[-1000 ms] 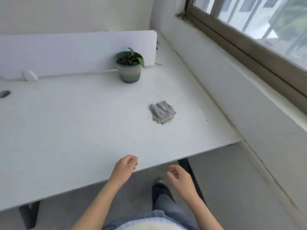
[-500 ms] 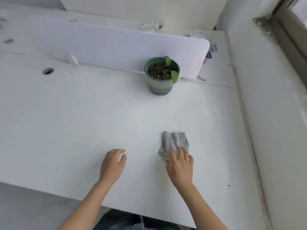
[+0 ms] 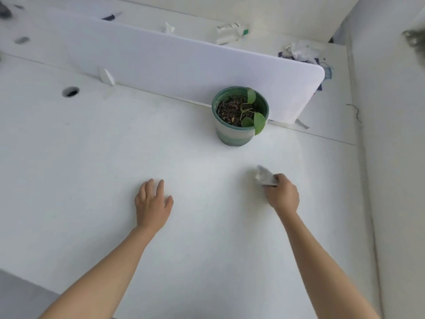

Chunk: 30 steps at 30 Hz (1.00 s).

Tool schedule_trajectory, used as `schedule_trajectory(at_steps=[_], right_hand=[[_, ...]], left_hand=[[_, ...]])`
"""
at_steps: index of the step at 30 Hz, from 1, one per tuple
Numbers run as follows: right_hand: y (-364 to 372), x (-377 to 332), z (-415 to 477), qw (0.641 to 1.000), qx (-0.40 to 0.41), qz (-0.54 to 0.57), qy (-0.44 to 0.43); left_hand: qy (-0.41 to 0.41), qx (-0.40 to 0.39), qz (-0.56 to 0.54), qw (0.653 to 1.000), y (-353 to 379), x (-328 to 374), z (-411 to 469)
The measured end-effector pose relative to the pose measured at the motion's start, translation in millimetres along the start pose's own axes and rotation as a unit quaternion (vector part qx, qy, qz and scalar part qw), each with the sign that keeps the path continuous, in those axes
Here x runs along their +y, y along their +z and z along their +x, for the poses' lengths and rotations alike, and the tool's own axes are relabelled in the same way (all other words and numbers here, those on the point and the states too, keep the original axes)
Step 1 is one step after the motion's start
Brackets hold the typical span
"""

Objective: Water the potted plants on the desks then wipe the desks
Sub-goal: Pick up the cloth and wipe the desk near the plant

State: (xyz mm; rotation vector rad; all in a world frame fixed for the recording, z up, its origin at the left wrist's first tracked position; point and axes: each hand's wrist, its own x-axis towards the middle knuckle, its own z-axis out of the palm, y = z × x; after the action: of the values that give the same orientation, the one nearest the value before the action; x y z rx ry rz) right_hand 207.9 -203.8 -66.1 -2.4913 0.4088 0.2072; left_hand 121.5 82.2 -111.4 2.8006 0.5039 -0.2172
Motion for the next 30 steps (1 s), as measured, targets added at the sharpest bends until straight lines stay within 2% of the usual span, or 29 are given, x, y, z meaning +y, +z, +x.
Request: schedule_trajectory(at_steps=[2, 4, 5, 6, 9, 10, 15, 20, 23, 26, 28, 30], right_hand=[[-20.2, -13.2, 36.6, 0.993, 0.068, 0.088, 0.04], [-33.5, -21.3, 73.5, 0.991, 0.133, 0.027, 0.016], [-36.3, -24.3, 90.7, 0.99, 0.139, -0.014, -0.001], [-36.3, -26.8, 106.7, 0.992, 0.119, -0.042, -0.021], [-20.9, -26.4, 138.5, 0.989, -0.019, -0.128, -0.065], [-12.7, -23.7, 142.6, 0.984, -0.04, -0.155, -0.072], [26.8, -18.9, 134.2, 0.989, 0.031, -0.128, -0.069], [58.7, -31.6, 79.1, 0.988, 0.02, -0.129, -0.082], [87.2, -42.9, 24.9, 0.967, 0.017, -0.167, -0.191], [113.5, -65.8, -0.7, 0.926, -0.043, -0.231, -0.296], [126.7, -86.5, 8.4, 0.916, -0.06, -0.238, -0.318], [136.9, -110.8, 26.7, 0.921, -0.068, -0.232, -0.305]], left_hand=[[-0.008, -0.015, 0.034, 0.999, 5.3, -3.5, 3.6], [-0.008, -0.029, 0.052, 0.998, 9.3, -5.0, 3.7], [-0.007, -0.027, 0.054, 0.998, 11.4, -5.6, 4.4], [-0.006, -0.018, 0.056, 0.998, 13.3, -6.3, 5.2], [-0.004, 0.03, 0.062, 0.998, 19.8, -9.7, 8.2], [-0.002, 0.042, 0.064, 0.997, 20.6, -10.1, 9.0], [-0.002, 0.074, 0.061, 0.995, 23.2, -11.6, 10.1], [-0.005, 0.095, 0.057, 0.994, 24.2, -10.7, 11.0], [-0.004, 0.108, 0.05, 0.993, 24.5, -10.1, 11.1], [0.001, 0.118, 0.051, 0.992, 26.4, -11.1, 11.4], [0.004, 0.12, 0.052, 0.991, 27.6, -11.6, 12.1], [0.007, 0.122, 0.053, 0.991, 28.7, -12.5, 12.3]])
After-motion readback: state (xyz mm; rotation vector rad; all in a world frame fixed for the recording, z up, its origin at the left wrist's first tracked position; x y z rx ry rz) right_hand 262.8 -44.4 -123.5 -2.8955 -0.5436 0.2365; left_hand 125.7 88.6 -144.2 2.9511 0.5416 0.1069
